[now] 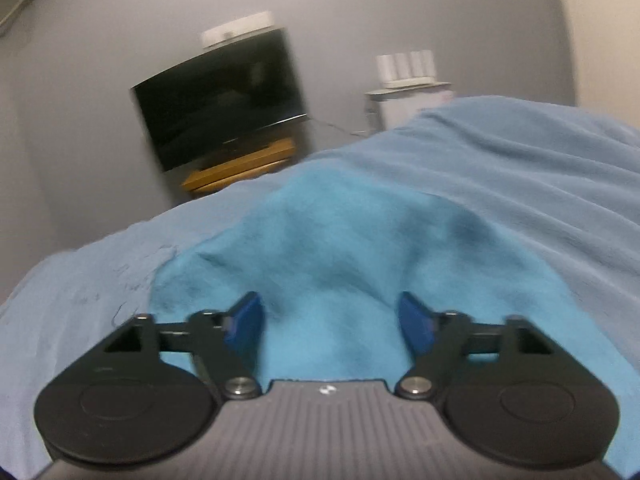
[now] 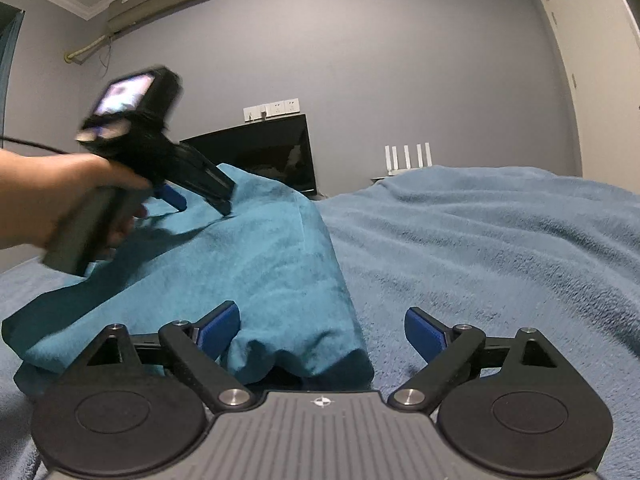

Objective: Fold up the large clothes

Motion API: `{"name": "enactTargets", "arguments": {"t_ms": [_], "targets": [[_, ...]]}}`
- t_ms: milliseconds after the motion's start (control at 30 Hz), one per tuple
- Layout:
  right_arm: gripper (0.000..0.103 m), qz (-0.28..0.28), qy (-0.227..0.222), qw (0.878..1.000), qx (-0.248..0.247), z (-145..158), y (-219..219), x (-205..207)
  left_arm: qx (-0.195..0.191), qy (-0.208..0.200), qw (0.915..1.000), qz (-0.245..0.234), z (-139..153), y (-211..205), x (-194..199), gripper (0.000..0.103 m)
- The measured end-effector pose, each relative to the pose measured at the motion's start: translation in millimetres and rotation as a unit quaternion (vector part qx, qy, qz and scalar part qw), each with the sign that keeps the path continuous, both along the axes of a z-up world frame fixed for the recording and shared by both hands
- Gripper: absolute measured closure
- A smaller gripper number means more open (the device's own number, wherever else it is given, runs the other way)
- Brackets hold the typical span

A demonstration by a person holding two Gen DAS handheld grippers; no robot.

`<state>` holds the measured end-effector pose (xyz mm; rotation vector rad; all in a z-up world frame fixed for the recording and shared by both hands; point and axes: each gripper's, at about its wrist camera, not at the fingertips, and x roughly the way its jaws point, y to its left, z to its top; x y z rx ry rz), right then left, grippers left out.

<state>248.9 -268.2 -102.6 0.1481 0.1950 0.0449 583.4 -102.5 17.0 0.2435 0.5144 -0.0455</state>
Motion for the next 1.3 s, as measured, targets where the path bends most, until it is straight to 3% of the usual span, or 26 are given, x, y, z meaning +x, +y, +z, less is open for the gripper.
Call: {"name": "enactTargets", "arguments": {"t_ms": [133,233,267,367,400,467,600,667,767,867,933,1067,1167,1233,1267,1300], "targets": [[0.006,0.007,0.006,1.000,0.024,-4,-6,4,-0.068,0.045,0.9950,0.059,-15,29,31,0.001],[0.006,0.012,0.005,1.000,0.023,-7,-4,6,-0.076,0.037,0.9885,0.126,-25,50,37,0.002],[0.005,0.012,0.005,1.000,0.021,-7,-3,6,-0.085,0.038,0.9832,0.157,-28,64,38,0.002],[0.002,0.011,0.009,0.999,0.031,-9,-7,7,-0.161,0.075,0.9651,0.193,-37,107,39,0.002],[0.002,0.011,0.011,0.999,0.034,-9,-7,8,-0.149,0.075,0.9667,0.194,-35,112,39,0.002],[0.001,0.009,0.013,0.999,0.034,-10,-8,11,-0.111,0.047,0.9720,0.202,-23,107,33,0.014],[0.000,0.006,0.016,0.999,0.036,-9,-9,17,-0.118,-0.049,0.9824,0.137,12,74,14,0.014],[0.000,0.005,0.017,0.999,0.034,-9,-9,18,-0.104,-0.049,0.9894,0.089,20,44,18,0.012],[0.000,0.006,0.018,0.999,0.037,-8,-8,18,-0.065,-0.018,0.9973,0.029,17,-6,34,0.012],[0.000,0.006,0.018,0.999,0.039,-9,-7,17,-0.011,-0.021,0.9996,0.017,11,-40,46,0.012],[0.000,0.005,0.018,0.999,0.040,-9,-7,16,0.005,-0.018,0.9995,0.026,5,-46,52,0.012],[0.000,0.006,0.019,0.999,0.045,-11,-7,18,-0.004,-0.001,0.9981,0.062,-6,-37,81,0.000],[0.000,0.009,0.020,0.998,0.051,-14,-9,20,0.001,0.001,0.9949,0.101,-13,-17,86,0.000],[0.000,0.013,0.022,0.998,0.055,-15,-10,21,0.017,0.004,0.9894,0.144,-19,-4,95,0.000],[0.000,0.015,0.023,0.998,0.056,-15,-10,22,0.049,0.008,0.9798,0.194,-24,4,99,0.000],[0.000,0.016,0.024,0.998,0.056,-16,-10,23,0.056,0.016,0.9726,0.225,-28,14,102,0.000]]}}
